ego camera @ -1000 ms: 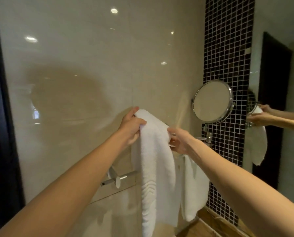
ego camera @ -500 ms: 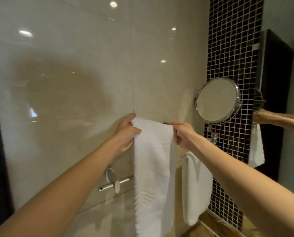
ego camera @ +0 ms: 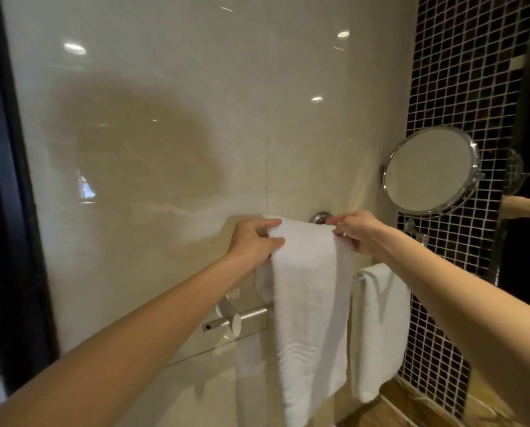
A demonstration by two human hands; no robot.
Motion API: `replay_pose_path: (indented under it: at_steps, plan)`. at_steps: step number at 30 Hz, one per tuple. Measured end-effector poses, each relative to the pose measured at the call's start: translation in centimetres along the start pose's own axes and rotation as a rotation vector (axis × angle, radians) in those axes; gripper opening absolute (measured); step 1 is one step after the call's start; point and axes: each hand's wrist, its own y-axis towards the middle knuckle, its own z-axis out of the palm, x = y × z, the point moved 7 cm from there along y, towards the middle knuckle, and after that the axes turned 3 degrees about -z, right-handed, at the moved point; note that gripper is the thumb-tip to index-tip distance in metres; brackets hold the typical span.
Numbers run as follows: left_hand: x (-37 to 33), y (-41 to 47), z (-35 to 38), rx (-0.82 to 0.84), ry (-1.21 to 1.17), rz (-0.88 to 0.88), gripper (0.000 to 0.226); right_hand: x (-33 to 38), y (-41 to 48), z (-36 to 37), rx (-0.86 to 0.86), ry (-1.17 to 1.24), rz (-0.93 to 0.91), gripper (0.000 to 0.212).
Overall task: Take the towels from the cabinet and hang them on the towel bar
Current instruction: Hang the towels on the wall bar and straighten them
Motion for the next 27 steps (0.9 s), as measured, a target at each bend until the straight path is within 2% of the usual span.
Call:
replay_pose_path:
  at_steps: [6,10,18,25,27]
  plan:
    - [0.2,-1.8,1.1,0.034,0.073,-0.041,0.030,-1.0,-1.5,-1.1,0.008,-0.067,0.043,0.019]
    - [0.2,-3.5,2.3,0.100,0.081,-0.109,0.033,-1.9,-2.3,-2.0,0.025,-0.121,0.100,0.014]
    - [1.1,-4.9,2.8,0.096,0.079,-0.179,0.047,-1.7,-4.1,-3.0,0.022,-0.092,0.038,0.023]
    - [3.0,-5.6,2.5,0.203,0.047,-0.322,0.034,-1.7,-4.6,-0.5,0.086,-0.136,0.049,0.021]
    - [3.6,-5.8,2.5,0.219,0.002,-0.350,0.037,-1.8,-4.4,0.1,0.087,-0.135,0.048,0.021]
